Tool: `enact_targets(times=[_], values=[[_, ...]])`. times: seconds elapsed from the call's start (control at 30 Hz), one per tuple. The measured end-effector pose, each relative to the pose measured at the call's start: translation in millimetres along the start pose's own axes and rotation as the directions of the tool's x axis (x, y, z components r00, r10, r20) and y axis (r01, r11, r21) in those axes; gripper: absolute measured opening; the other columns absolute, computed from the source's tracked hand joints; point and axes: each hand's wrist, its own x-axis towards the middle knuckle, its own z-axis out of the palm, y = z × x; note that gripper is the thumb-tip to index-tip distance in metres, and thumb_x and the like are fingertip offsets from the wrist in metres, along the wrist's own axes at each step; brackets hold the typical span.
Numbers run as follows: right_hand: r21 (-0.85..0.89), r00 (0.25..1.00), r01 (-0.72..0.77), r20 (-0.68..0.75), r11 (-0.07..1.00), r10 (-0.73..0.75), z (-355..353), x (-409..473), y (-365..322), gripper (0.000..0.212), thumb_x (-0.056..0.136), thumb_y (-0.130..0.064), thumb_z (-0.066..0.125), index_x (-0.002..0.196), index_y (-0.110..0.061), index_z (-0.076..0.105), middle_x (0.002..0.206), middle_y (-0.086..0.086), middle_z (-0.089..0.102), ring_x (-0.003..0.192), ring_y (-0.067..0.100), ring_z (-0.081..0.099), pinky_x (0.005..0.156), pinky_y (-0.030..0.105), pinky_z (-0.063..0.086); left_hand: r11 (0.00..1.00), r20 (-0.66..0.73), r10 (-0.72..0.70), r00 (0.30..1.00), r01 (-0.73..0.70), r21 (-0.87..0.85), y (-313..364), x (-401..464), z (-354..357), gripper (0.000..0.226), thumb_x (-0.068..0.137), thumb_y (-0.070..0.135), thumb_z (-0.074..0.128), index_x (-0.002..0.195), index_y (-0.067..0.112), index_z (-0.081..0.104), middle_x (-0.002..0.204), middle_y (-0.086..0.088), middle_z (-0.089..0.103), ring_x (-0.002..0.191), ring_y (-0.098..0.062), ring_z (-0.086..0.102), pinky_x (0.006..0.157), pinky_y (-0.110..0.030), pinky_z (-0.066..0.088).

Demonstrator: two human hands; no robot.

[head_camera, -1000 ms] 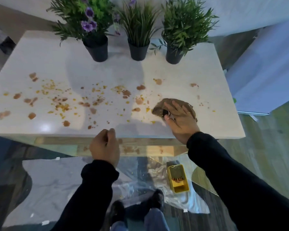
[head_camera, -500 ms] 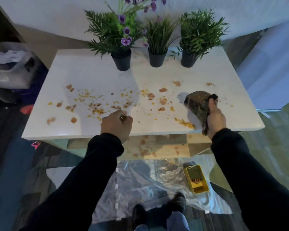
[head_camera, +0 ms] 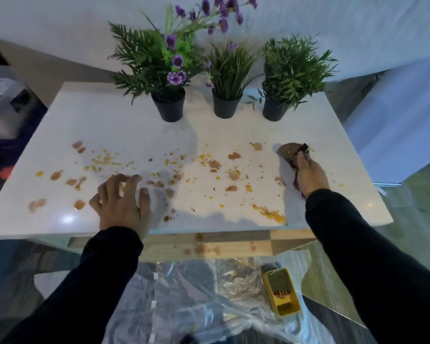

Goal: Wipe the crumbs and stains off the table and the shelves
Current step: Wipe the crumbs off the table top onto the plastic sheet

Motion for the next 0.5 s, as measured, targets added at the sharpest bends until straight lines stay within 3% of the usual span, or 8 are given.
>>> enact_targets(times=[0.13, 0.23, 0.33, 0.5], values=[[-0.065, 0.998, 0.056, 0.013, 0.996, -0.056, 9, 35, -30, 0.084, 0.087, -0.079, 0.024, 0.141, -0.022, 0.055, 0.142, 0.016, 0.058, 0.128, 0.039, 0.052, 0.112, 0.051, 0.038, 0.998, -0.022, 0.012, 1.0, -0.01, 0.069, 3, -2, 4, 0.039, 0.094, 0.039, 0.038, 0.122, 0.019, 0.058, 0.126, -0.007, 0.047, 0.12, -0.034, 0.041, 0.098, -0.051, 0.027], [-0.251, 0.968, 0.248, 0.106, 0.936, -0.228, 33, 46, -59, 0.062, 0.105, -0.056, 0.03, 0.155, -0.021, 0.038, 0.16, 0.012, 0.037, 0.148, 0.033, 0.032, 0.123, 0.044, 0.017, 0.996, -0.03, 0.006, 1.0, -0.003, 0.094, 4, -2, 6, 0.044, 0.093, 0.042, 0.036, 0.121, 0.017, 0.06, 0.124, -0.009, 0.049, 0.119, -0.035, 0.042, 0.098, -0.051, 0.027], [-0.397, 0.908, 0.414, 0.249, 0.819, -0.338, 49, 37, -75, 0.057, 0.109, -0.046, 0.029, 0.16, -0.022, 0.024, 0.169, 0.006, 0.019, 0.155, 0.024, 0.015, 0.124, 0.034, 0.006, 0.993, -0.034, 0.004, 0.999, 0.0, 0.115, 5, -1, 5, 0.045, 0.093, 0.043, 0.036, 0.122, 0.017, 0.059, 0.123, -0.01, 0.049, 0.117, -0.036, 0.043, 0.097, -0.051, 0.028], [-0.33, 0.756, 0.631, 0.466, 0.702, -0.461, 46, -2, -58, 0.054, 0.109, -0.044, 0.032, 0.16, -0.027, 0.027, 0.167, 0.004, 0.023, 0.154, 0.017, 0.014, 0.125, 0.033, 0.004, 0.992, -0.005, -0.024, 1.0, 0.024, 0.123, 5, -3, 5, 0.044, 0.094, 0.045, 0.036, 0.123, 0.019, 0.057, 0.125, -0.01, 0.048, 0.119, -0.035, 0.041, 0.099, -0.055, 0.029]])
